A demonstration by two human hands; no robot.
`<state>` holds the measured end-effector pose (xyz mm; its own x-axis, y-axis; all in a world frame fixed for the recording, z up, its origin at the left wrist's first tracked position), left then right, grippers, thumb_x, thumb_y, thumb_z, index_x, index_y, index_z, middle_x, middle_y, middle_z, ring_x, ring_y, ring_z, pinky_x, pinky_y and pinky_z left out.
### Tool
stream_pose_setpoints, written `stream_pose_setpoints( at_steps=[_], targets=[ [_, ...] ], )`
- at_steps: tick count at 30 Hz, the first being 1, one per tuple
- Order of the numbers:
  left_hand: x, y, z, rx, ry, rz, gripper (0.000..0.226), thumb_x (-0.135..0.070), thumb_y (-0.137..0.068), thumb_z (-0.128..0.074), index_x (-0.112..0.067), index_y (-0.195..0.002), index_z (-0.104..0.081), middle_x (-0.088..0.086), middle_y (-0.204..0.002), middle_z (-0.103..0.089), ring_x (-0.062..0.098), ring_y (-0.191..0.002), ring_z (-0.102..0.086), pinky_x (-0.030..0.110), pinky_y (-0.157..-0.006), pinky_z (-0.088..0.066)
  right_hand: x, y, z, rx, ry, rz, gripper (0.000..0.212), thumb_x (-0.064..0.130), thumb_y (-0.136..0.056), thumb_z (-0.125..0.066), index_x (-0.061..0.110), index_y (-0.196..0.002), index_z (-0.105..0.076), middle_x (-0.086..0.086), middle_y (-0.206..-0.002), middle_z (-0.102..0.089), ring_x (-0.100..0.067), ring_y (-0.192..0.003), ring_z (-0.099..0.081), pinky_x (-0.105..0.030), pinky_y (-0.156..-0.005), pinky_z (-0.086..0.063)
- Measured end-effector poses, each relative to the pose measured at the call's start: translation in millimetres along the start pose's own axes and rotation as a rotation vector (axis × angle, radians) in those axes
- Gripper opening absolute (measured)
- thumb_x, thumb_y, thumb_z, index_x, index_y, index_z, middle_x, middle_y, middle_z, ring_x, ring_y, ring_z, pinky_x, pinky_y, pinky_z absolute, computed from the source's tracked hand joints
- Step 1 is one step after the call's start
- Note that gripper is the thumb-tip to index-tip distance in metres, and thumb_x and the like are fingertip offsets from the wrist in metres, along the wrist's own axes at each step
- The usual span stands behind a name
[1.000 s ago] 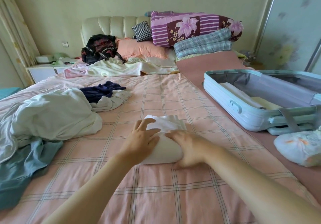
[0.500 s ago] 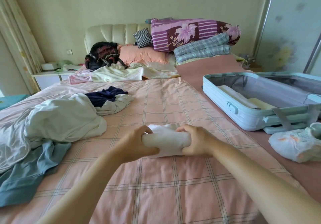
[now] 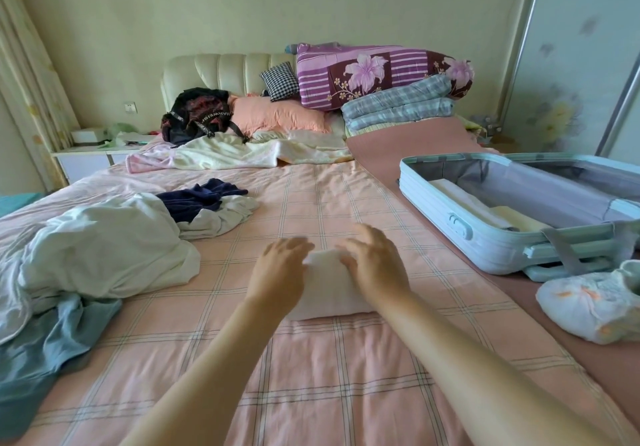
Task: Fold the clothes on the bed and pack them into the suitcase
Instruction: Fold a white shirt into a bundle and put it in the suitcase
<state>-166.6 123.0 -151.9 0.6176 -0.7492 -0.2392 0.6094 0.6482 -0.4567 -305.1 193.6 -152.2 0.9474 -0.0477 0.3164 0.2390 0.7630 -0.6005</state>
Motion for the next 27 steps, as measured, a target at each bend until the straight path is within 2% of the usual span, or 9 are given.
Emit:
stream_pose_setpoints(
  at_steps=[2,4,6,9,13,17,19,22,27],
  targets=[
    [-5,0,-15,0.033,-0.041,-0.015,0.035,-0.016,-0.096,-0.042,-0.019,-0.125,-0.062,-0.005,-0.132,-0.062,0.016,-0.123,-0.053,0.029,-0.116,-0.02,5,0,-16,0.067,-0.061,0.089,0.03,0.021,-0.094,-0.052,0.016,-0.113,-0.075,-0.008,-0.12,-0.07,-0.031,-0.114,-0.062,-0.039,-0.101,-0.047],
    [0,2,-28,0.062,-0.045,-0.009,0.038,-0.031,-0.101,-0.036,-0.019,-0.128,-0.059,-0.005,-0.134,-0.06,0.016,-0.126,-0.05,0.029,-0.113,-0.024,-6,4,-37,0.216,-0.146,0.033,0.037,0.021,-0.102,-0.043,0.014,-0.129,-0.067,-0.007,-0.138,-0.061,-0.024,-0.135,-0.05,-0.032,-0.117,-0.032],
    [8,4,-41,0.135,-0.039,-0.003,0.052,-0.046,-0.1,-0.027,-0.023,-0.139,-0.053,-0.006,-0.142,-0.054,0.016,-0.132,-0.044,0.031,-0.113,-0.027,-22,9,-56,0.38,-0.218,-0.092,0.04,0.028,-0.105,-0.044,0.02,-0.143,-0.055,0.002,-0.155,-0.044,-0.012,-0.149,-0.027,-0.022,-0.121,-0.013],
    [21,2,-55,0.227,0.029,0.05,0.081,-0.067,-0.083,-0.01,-0.029,-0.144,-0.047,-0.008,-0.146,-0.05,0.017,-0.135,-0.042,0.033,-0.113,-0.032,-32,14,-72,0.522,-0.226,-0.147,0.052,0.044,-0.102,-0.05,0.027,-0.15,-0.044,0.01,-0.161,-0.031,-0.004,-0.152,-0.013,-0.024,-0.121,-0.007],
    [35,3,-67,0.375,0.077,0.112,0.089,-0.086,-0.074,-0.027,-0.033,-0.144,-0.043,-0.007,-0.142,-0.054,0.019,-0.126,-0.051,0.035,-0.103,-0.04,-37,18,-76,0.571,-0.28,-0.199,0.057,0.05,-0.099,-0.053,0.031,-0.151,-0.042,0.011,-0.161,-0.03,-0.005,-0.152,-0.012,-0.024,-0.12,-0.009],
    [31,10,-60,0.4,0.125,0.049,0.081,-0.07,-0.065,-0.069,-0.034,-0.131,-0.039,-0.012,-0.118,-0.05,0.013,-0.105,-0.047,0.03,-0.089,-0.039,-34,22,-72,0.628,-0.309,-0.161,0.082,0.043,-0.083,-0.075,0.029,-0.153,-0.036,0.012,-0.157,-0.032,-0.006,-0.149,-0.022,-0.02,-0.116,-0.017],
    [30,13,-57,0.386,0.143,-0.047,0.092,-0.059,-0.061,-0.08,-0.03,-0.139,-0.04,-0.009,-0.135,-0.047,0.013,-0.124,-0.043,0.034,-0.108,-0.035,-36,28,-65,0.652,-0.232,-0.075,0.097,0.029,-0.072,-0.08,0.028,-0.154,-0.028,0.017,-0.145,-0.033,-0.002,-0.134,-0.034,-0.008,-0.105,-0.022],
    [33,19,-51,0.38,-0.025,-0.142,0.104,-0.063,-0.064,-0.069,-0.029,-0.152,-0.028,-0.008,-0.159,-0.028,0.011,-0.148,-0.02,0.039,-0.124,-0.003,-37,35,-54,0.633,-0.148,0.04,0.099,0.013,-0.069,-0.074,0.028,-0.153,-0.025,0.015,-0.148,-0.03,0.004,-0.133,-0.029,0.003,-0.102,-0.013],
    [25,18,-45,0.353,-0.044,-0.161,0.094,-0.044,-0.066,-0.073,-0.023,-0.149,-0.033,-0.005,-0.152,-0.039,0.017,-0.139,-0.037,0.029,-0.115,-0.03,-34,33,-54,0.568,-0.163,0.097,0.094,0.016,-0.069,-0.07,0.035,-0.152,-0.031,0.008,-0.159,-0.026,-0.005,-0.148,-0.022,-0.019,-0.121,-0.016]
  ],
)
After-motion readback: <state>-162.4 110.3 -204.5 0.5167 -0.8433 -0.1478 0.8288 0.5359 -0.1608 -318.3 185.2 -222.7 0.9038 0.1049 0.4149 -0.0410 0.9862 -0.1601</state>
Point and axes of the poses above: each hand's wrist, its own y-axis away from the middle knuckle, its own z-axis out of the back of the hand, x = y × z, the point moved 9 cm from there along -y, towards the middle knuckle
